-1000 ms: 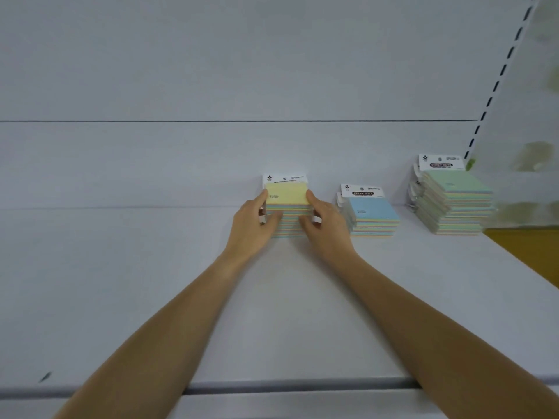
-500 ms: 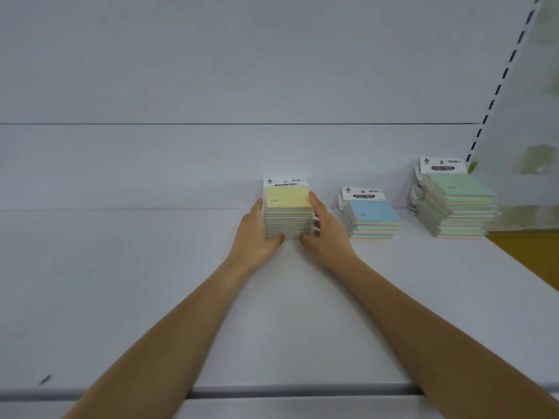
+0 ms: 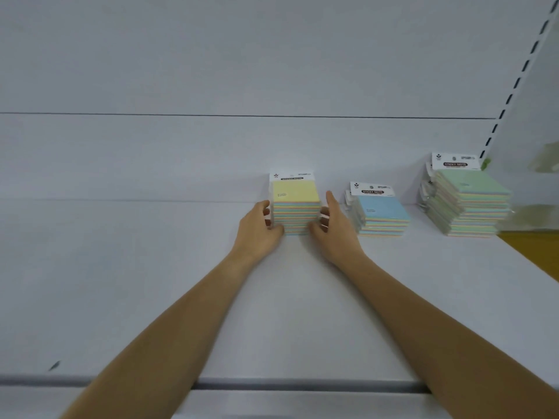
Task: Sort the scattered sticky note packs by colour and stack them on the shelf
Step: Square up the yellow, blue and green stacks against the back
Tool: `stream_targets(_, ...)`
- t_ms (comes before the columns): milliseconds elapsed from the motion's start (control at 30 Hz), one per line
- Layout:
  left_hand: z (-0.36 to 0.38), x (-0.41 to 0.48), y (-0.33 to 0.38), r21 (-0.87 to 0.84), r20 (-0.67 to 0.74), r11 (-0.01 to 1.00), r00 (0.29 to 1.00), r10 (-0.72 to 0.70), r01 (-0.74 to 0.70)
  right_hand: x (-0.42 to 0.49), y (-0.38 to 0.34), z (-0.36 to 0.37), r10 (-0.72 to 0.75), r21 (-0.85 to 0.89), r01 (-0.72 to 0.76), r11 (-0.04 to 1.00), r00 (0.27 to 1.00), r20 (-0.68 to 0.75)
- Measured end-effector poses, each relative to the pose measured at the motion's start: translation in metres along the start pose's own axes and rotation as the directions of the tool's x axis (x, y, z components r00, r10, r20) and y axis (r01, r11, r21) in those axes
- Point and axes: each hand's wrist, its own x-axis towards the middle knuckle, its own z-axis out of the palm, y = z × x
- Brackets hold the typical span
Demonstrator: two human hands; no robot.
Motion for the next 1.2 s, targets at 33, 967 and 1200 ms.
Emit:
stream_targets(33, 0.000, 0.001, 0.000, 0.021, 0.004, 1.000, 1.000, 0.013, -0.013, 0.000, 0.000, -0.001, 0.028, 0.000, -0.028, 1.000, 1.000, -0.001)
stream_targets(967, -0.009, 0.000, -0.005, 0.094, 0.036, 0.996, 0.999, -0.007, 0.004, -0.008, -0.011, -0.010, 0.072, -0.101, -0.078, 0.992, 0.996, -0.056)
stream_targets(1200, -0.009, -0.009, 0.056, 0.075, -0.313, 0.945, 0.893, 0.324, -0.317, 0.004, -0.020, -0.091, -0.140, -0.053, 0.132, 0.990, 0.969, -0.203)
